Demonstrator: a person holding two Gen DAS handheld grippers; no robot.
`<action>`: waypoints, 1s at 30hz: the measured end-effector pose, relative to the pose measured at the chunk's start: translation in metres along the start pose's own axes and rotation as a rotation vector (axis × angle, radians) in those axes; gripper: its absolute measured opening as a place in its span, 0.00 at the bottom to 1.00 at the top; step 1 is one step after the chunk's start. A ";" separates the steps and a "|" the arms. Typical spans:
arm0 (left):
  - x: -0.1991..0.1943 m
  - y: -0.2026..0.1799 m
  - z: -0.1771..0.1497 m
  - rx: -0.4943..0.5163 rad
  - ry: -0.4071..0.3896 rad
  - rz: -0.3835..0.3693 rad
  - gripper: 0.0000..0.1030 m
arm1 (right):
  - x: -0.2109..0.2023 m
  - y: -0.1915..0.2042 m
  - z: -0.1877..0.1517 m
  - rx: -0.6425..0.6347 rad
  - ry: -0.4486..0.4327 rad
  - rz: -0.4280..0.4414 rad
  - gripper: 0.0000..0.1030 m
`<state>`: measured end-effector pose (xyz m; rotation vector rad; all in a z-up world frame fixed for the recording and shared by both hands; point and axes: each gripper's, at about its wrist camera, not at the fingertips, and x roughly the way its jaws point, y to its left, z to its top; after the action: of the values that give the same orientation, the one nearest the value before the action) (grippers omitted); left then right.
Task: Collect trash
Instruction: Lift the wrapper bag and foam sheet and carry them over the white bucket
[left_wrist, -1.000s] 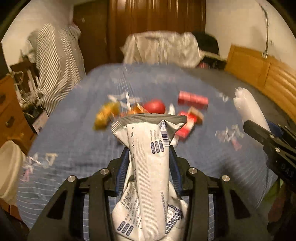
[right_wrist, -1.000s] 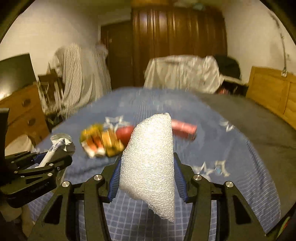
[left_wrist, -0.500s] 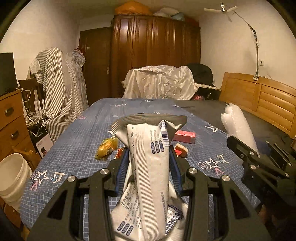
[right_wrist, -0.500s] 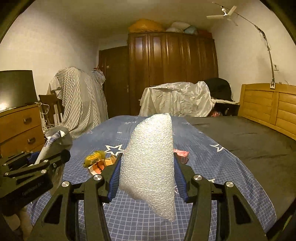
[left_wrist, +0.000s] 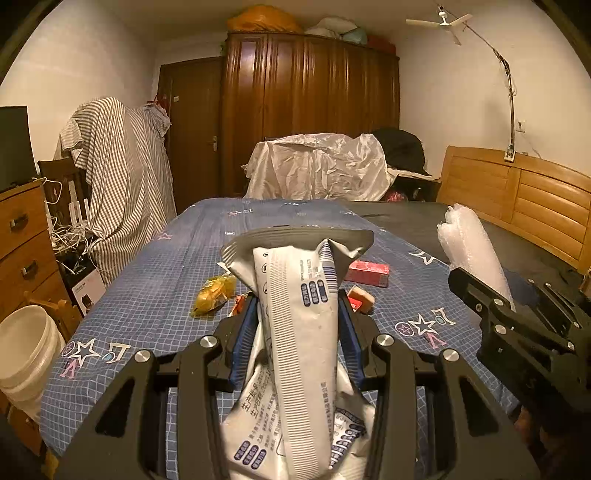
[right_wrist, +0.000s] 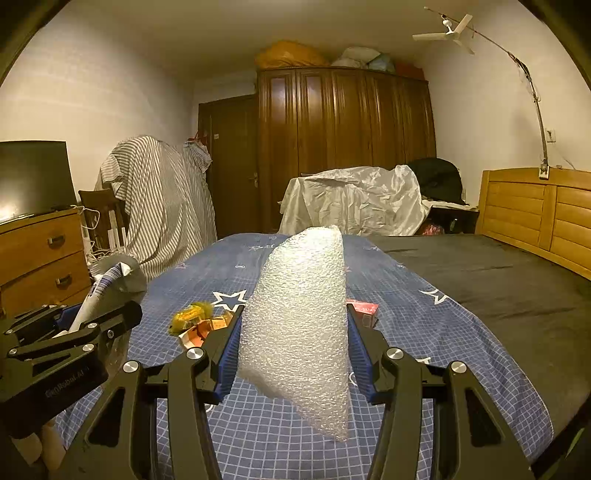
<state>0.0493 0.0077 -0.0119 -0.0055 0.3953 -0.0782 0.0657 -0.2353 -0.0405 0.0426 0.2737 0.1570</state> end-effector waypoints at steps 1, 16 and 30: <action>0.000 0.000 0.000 -0.001 0.000 0.000 0.39 | 0.000 0.001 0.000 -0.001 -0.001 0.001 0.51; -0.019 0.088 0.022 -0.069 -0.018 0.195 0.39 | 0.032 0.077 0.035 -0.050 -0.007 0.172 0.51; -0.056 0.243 0.032 -0.213 0.033 0.446 0.39 | 0.081 0.266 0.085 -0.154 0.057 0.470 0.51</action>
<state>0.0286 0.2535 0.0341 -0.1256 0.4282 0.4044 0.1261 0.0383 0.0369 -0.0510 0.3047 0.6469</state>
